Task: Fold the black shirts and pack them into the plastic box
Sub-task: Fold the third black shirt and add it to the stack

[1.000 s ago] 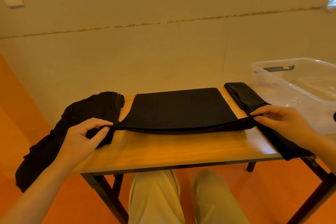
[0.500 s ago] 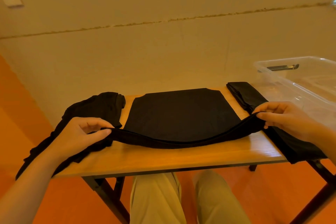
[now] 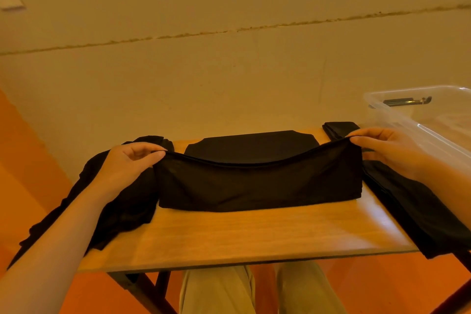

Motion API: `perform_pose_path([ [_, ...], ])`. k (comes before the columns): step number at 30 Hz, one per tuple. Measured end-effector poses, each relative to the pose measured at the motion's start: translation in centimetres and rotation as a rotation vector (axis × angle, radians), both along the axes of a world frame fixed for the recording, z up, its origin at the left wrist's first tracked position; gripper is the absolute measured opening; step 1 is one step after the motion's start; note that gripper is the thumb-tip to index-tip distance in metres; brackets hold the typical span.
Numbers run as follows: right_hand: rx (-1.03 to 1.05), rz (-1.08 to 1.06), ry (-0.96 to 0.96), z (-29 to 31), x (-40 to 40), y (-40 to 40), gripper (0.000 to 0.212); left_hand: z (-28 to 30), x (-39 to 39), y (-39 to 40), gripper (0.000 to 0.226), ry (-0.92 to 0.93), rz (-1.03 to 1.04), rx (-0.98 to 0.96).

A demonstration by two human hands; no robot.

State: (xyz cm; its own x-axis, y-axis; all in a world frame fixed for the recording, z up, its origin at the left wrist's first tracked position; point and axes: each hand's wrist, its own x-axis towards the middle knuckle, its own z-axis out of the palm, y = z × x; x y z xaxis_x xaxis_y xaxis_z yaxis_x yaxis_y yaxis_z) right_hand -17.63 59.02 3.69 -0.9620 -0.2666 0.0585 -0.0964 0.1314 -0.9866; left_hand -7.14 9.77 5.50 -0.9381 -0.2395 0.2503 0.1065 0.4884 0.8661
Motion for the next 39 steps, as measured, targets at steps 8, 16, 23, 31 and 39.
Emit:
perform_pose_path([
  [8, 0.117, -0.152, -0.091, 1.6, -9.1, -3.2, 0.019, 0.3, -9.0, -1.9, 0.003, -0.057, 0.107, 0.010],
  [16, 0.496, -0.356, -0.030, -2.5, -19.3, -7.1, 0.013, -4.7, -20.0, -3.6, 0.011, -0.220, 0.185, -0.119],
  [23, 1.002, -0.250, 0.427, -7.1, -19.0, -9.7, 0.041, -10.1, -22.4, -1.6, 0.035, -0.068, 0.239, -0.705],
  [31, 1.091, 0.072, 0.367, -8.4, -13.0, -11.7, 0.077, -11.2, -16.4, 3.3, 0.079, -0.231, -0.168, -0.909],
  [39, 1.249, 0.089, 0.298, -9.3, -8.8, -10.7, 0.098, -12.1, -12.6, 3.9, 0.094, -0.359, -0.165, -0.963],
])
